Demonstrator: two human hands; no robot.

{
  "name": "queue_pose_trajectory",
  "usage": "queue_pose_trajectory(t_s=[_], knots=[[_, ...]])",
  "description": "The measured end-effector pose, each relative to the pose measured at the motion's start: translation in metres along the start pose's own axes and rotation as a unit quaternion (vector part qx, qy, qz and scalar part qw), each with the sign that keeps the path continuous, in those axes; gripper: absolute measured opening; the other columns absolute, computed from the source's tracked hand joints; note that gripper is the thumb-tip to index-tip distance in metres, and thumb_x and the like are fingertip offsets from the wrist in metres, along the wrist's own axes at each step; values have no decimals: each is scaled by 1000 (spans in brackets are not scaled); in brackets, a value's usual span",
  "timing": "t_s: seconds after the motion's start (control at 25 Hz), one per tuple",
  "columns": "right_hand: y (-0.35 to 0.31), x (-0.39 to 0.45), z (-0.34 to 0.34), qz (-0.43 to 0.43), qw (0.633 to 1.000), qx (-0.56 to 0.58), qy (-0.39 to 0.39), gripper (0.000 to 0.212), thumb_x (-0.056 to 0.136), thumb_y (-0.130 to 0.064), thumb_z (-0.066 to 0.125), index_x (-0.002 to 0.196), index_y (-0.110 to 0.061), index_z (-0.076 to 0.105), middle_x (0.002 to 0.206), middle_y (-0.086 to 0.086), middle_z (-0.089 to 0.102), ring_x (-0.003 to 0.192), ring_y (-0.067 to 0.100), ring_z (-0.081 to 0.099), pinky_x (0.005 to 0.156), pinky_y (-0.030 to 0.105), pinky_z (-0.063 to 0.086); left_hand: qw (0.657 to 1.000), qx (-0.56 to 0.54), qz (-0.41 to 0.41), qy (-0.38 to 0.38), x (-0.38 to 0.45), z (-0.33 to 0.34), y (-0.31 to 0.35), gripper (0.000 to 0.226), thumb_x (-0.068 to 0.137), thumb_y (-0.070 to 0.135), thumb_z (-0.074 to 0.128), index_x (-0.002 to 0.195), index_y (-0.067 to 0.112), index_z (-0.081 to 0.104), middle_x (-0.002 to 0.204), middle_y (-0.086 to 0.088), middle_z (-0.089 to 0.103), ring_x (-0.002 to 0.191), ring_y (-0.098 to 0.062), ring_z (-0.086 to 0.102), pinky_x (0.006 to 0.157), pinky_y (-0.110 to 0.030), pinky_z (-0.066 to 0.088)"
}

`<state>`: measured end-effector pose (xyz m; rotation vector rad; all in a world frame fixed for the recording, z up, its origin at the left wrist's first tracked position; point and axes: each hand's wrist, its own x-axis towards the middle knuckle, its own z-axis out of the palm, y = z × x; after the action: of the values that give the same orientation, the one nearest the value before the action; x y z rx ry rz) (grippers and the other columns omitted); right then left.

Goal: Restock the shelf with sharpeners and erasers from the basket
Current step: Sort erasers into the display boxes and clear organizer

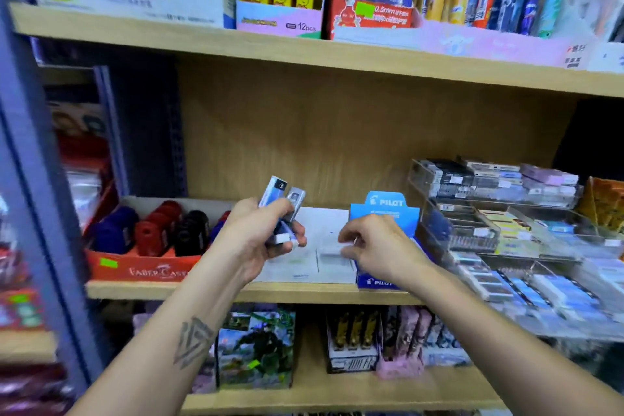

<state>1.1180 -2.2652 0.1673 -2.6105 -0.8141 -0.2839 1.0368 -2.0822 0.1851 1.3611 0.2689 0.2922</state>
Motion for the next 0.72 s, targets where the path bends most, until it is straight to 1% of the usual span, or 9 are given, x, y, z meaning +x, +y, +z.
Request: queue_pose_trajectory(t_s=[0.08, 0.24, 0.36, 0.44, 0.52, 0.6, 0.64, 0.68, 0.72], knots=[[-7, 3, 6, 0, 1000, -22, -3, 20, 88, -24, 71, 108, -21, 73, 104, 0, 72, 102, 19, 63, 87, 28, 49, 1000, 1, 2, 0, -2, -5, -4, 11, 91, 5, 55, 100, 4, 61, 74, -18, 66, 52, -24, 65, 38, -18, 39], [-25, 6, 18, -3, 999, 44, -6, 19, 84, -24, 76, 103, -22, 75, 89, -4, 71, 87, 11, 63, 78, 22, 46, 999, -26, 17, 23, 1, -8, -6, 12, 86, 0, 61, 96, 4, 65, 86, -15, 60, 59, -28, 68, 40, -20, 45], [-36, 9, 28, -7, 998, 57, -19, 19, 80, -23, 77, 99, -22, 76, 81, -4, 69, 78, 9, 61, 73, 21, 45, 999, -43, 16, 30, 3, -10, -7, 7, 84, -1, 65, 90, 1, 67, 83, -15, 57, 60, -30, 68, 42, -20, 48], [-40, 11, 36, -15, 999, 42, -1, 14, 78, -23, 78, 92, -21, 76, 84, -5, 64, 80, 12, 61, 74, 25, 48, 998, -52, 5, 25, 4, -9, -8, 3, 85, -1, 66, 88, -1, 67, 76, -15, 58, 56, -27, 67, 42, -20, 48], [-41, 11, 43, -28, 999, 37, 16, 6, 79, -21, 77, 84, -19, 75, 89, -4, 59, 81, 15, 59, 73, 28, 46, 997, -67, -11, 21, 4, -8, -9, 3, 85, -2, 65, 88, -3, 66, 71, -14, 61, 53, -24, 67, 42, -20, 47], [-36, 11, 42, -26, 998, 48, 11, 5, 84, -20, 72, 84, -19, 77, 92, -6, 61, 80, 13, 57, 73, 24, 41, 996, -79, -23, 18, 4, -7, -10, 6, 86, -5, 64, 91, -4, 64, 71, -15, 62, 53, -24, 67, 41, -19, 47], [-33, 10, 36, -14, 997, 77, 11, 9, 87, -18, 70, 89, -20, 79, 93, -9, 64, 81, 10, 59, 75, 22, 42, 996, -81, -27, 14, 4, -7, -11, 8, 85, -5, 64, 93, -5, 63, 72, -16, 62, 53, -25, 67, 41, -19, 47], [-31, 8, 26, 8, 988, 151, 17, 15, 89, -13, 68, 98, -19, 78, 92, -9, 67, 81, 10, 61, 76, 21, 44, 996, -80, -30, 9, 3, -6, -12, 9, 85, -6, 64, 94, -6, 63, 74, -17, 62, 52, -25, 66, 41, -19, 47], [-30, 6, 14, 34, 963, 267, 18, 23, 89, -7, 67, 108, -17, 75, 93, -7, 70, 81, 11, 65, 76, 23, 48, 996, -77, -32, 1, 3, -5, -12, 10, 85, -6, 64, 95, -6, 64, 75, -18, 62, 52, -25, 66, 41, -20, 47]])
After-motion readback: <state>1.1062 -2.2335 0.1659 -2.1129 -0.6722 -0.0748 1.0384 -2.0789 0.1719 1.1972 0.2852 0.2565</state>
